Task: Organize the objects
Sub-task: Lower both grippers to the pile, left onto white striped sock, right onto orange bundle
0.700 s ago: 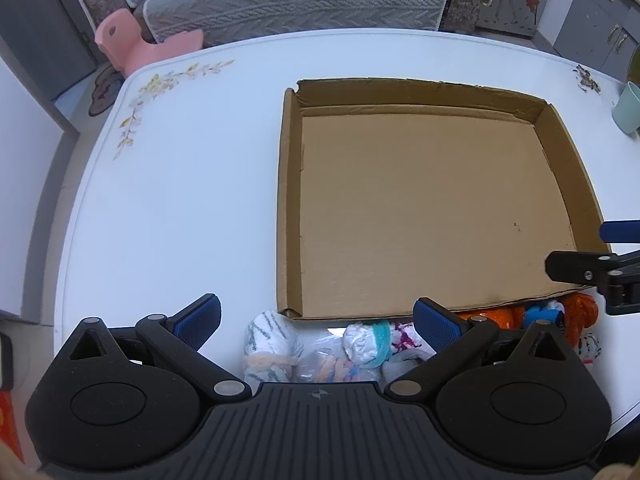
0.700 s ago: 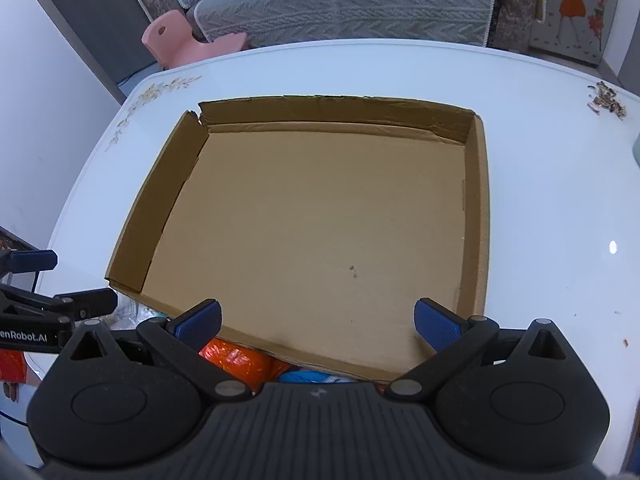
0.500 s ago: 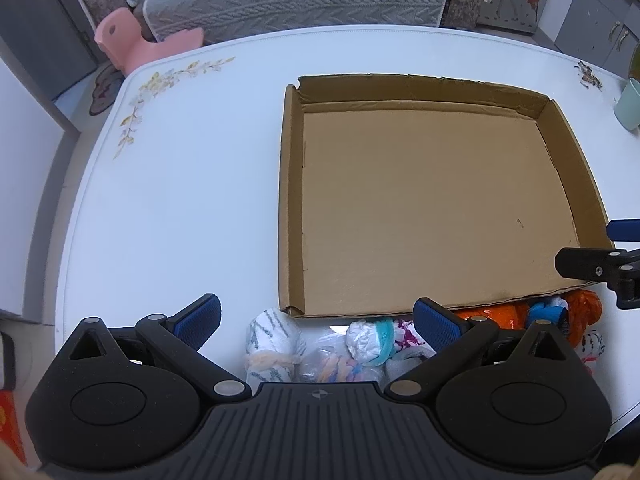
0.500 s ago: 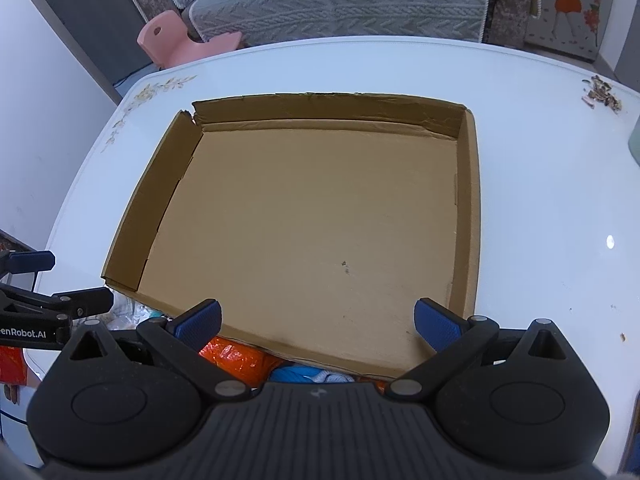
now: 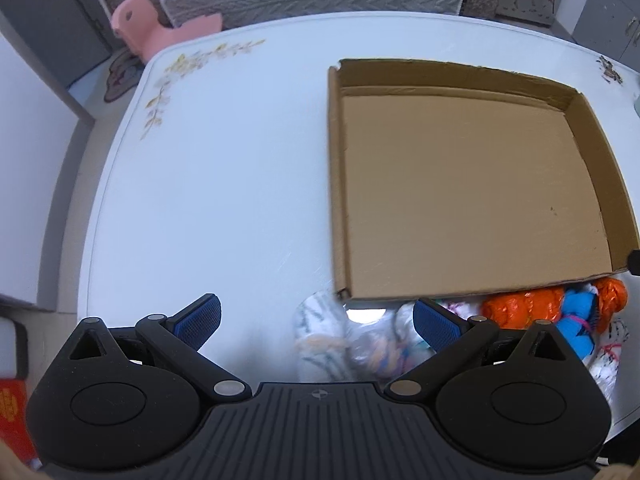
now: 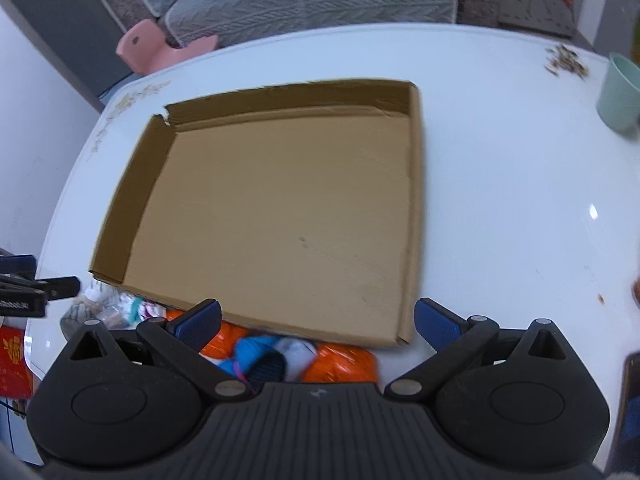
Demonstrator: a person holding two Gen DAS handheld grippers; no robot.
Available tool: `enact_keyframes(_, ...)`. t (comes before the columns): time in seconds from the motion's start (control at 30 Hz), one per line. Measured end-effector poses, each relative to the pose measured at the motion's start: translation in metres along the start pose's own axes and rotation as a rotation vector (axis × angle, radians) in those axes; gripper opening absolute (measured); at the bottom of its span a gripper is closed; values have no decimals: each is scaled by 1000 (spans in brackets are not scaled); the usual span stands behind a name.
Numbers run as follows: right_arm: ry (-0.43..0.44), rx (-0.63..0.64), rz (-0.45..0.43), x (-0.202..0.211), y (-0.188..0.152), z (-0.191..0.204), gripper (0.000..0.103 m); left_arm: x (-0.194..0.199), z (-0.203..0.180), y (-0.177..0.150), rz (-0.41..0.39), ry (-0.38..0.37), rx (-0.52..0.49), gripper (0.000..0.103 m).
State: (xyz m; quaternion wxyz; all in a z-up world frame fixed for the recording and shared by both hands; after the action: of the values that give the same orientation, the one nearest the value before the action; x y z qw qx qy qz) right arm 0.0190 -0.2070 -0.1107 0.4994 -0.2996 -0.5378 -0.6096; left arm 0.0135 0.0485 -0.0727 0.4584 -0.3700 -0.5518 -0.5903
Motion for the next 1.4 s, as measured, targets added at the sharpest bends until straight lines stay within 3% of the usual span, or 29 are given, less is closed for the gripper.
enact_keyframes(0.23, -10, -49, 55, -3, -15, -11, 103, -27, 11, -18, 108, 18, -1, 102)
enact_keyframes(0.6, -64, 18, 156, -28, -30, 3, 102, -49, 14, -22, 163, 7, 21, 102)
enact_keyframes(0.97, -97, 31, 187, -43, -40, 9, 83, -57, 23, -27, 181, -93, 112, 97)
enact_keyframes(1.07, -96, 34, 187, -48, -41, 12, 73, -55, 21, -29, 190, -110, 123, 88)
enact_keyframes(1.13, -89, 33, 198, -52, -44, 15, 58, -56, 22, -32, 191, -133, 133, 75)
enact_keyframes(1.17, -85, 38, 207, -54, -46, 17, 56, -55, 21, -33, 191, -144, 139, 71)
enact_keyframes(1.27, -70, 44, 209, -55, -49, 23, 48, -49, 16, -31, 190, -173, 150, 46)
enact_keyframes(1.4, -58, 42, 202, -52, -52, 26, 47, -45, 15, -33, 179, -170, 149, 42)
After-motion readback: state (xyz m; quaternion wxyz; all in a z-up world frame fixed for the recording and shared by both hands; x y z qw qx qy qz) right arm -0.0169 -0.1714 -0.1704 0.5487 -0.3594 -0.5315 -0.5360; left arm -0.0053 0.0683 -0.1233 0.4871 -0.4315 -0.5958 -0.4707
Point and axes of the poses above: each gripper's, at about its wrist camera, not at the fingertips, and x roughly against the way its jaws point, z to its left, y to its top, the point moved 5 cm from there along -x, roughly the way its jaws point, and after that the axes turned 3 degrees about x, right-handed, at the moved point
